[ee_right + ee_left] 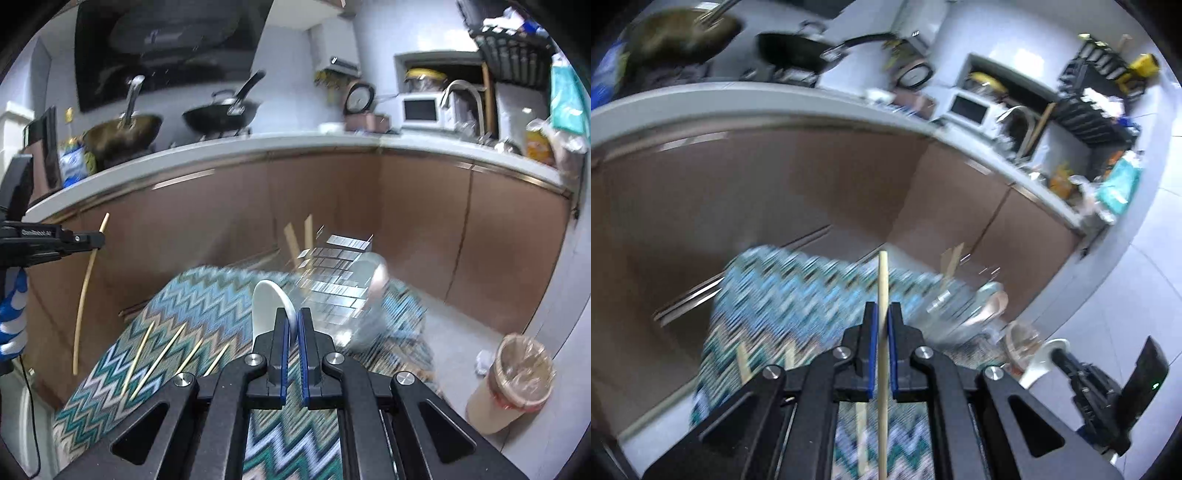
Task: Organize utensils
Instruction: 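Carry the white spoon and chopstick over the wire holder and lower them in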
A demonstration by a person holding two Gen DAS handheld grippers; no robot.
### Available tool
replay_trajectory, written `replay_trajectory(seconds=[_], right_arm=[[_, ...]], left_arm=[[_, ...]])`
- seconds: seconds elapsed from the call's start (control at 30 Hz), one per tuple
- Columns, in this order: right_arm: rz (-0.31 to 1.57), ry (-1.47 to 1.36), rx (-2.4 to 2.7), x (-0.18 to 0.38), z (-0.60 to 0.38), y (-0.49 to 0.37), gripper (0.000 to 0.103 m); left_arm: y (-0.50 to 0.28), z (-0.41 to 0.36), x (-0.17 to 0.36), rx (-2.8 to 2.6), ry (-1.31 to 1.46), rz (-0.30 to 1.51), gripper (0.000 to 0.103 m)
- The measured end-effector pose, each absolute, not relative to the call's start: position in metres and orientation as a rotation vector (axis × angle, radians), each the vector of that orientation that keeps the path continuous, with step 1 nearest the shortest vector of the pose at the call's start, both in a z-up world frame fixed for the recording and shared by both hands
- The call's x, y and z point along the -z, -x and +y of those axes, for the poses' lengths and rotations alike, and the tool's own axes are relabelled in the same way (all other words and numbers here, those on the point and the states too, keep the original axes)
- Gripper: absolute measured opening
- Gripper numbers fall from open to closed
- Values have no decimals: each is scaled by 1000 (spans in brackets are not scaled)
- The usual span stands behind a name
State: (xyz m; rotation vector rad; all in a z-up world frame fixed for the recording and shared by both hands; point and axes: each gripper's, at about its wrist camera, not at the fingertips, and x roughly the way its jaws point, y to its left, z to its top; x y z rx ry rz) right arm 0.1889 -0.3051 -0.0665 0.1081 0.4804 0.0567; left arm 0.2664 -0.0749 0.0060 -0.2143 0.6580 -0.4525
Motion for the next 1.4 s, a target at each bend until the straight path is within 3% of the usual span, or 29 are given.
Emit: replay_trajectory(seconds=[0.33,0.63,1.17,1.3,1.4], right_arm=[[273,-69,95,31,-351,-237,5],[253,-52,140,61,-367,-295,6],[293,-18,152,128,-353,-321,9],[286,-31,158,129,-352,-314,22],[273,-32,167,123,-351,-306,24]], left_arm=[[-324,-197,-52,636,260,464,5],[-383,-267,-9,571,256,417,5],[-401,-293,62,441,140,338,6],[-391,-281,59,448,145,335,7],[-380,-270,51,448,153,327,13]])
